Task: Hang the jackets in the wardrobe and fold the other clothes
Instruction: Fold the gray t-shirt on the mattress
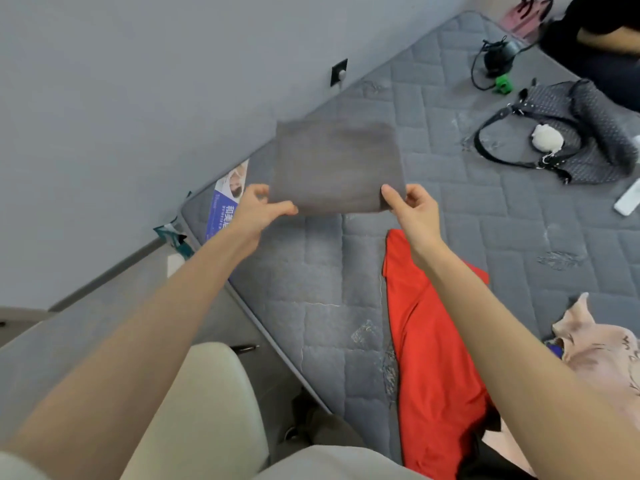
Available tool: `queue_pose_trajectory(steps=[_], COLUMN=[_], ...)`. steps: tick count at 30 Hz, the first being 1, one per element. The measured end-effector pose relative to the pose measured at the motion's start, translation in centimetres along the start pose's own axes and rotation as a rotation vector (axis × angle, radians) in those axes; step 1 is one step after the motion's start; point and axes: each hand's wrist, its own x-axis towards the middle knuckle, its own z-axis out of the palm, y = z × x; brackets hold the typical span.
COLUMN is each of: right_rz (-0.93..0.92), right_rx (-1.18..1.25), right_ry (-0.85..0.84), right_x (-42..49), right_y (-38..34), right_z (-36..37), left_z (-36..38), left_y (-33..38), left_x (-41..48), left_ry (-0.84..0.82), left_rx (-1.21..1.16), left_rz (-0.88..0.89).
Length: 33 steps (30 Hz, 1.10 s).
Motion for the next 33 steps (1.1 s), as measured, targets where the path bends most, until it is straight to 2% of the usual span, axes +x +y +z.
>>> queue_pose_trajectory(steps=[3,8,11,13,16,17,21,23,25,28,30,33], right_rz=[0.196,0.521,0.613,0.544,0.291,0.259,0.322,0.317,0.24,0.117,0.1,0.191], right_rx=[-0.203,-0.551,-0.587,-0.623,-0.909,-0.983,-1.057,-1.109,-1.105,-1.059,-0.964,-0.714], right_ry=[-0.002,-0.119,-0.13,-0.217,-0.504,-0.573,-0.81,-0.899,-0.809,-0.493,-0.417,-0.315], right_x=[-2.6,-8.2,-10.8,-11.9,-12.4,-12.2,-10.5,-9.2,-7.8,-5.3,-2.9,1.5], right_y=[6.9,16.3,19.1,20.4,22.1,22.3,22.6,22.6,22.6,22.2,21.4,20.4], right_z=[-0.8,-2.7,-3.7,-4.0,-4.1,-4.0,-3.9,-4.1,-4.2,-3.8,-3.1,-1.5], left_z=[-0.1,0.5,1.1,1.6,2.0,2.0,1.2,1.0,1.0,1.5,2.0,3.2], left_y=[-7.0,-16.9,-21.1,-22.9,-24.5,-24.9,-25.8,-25.5,-24.7,-22.8,-21.2,-19.3], left_x=[-1.8,-5.4,-6.8,-7.1,-6.8,-6.5,-4.7,-3.5,-1.9,0.9,2.9,6.6], left_ry=[-0.037,-0.378,-0.388,-0.395,-0.377,-0.368,-0.374,-0.327,-0.305,-0.311,-0.227,-0.004], left_rx=[0.202,0.431,0.455,0.522,0.637,0.678,0.985,0.984,0.913,0.775,0.66,0.451], left_rz=[-0.079,-0.114,-0.193,-0.205,-0.186,-0.175,0.008,0.108,0.125,0.019,-0.014,0.008])
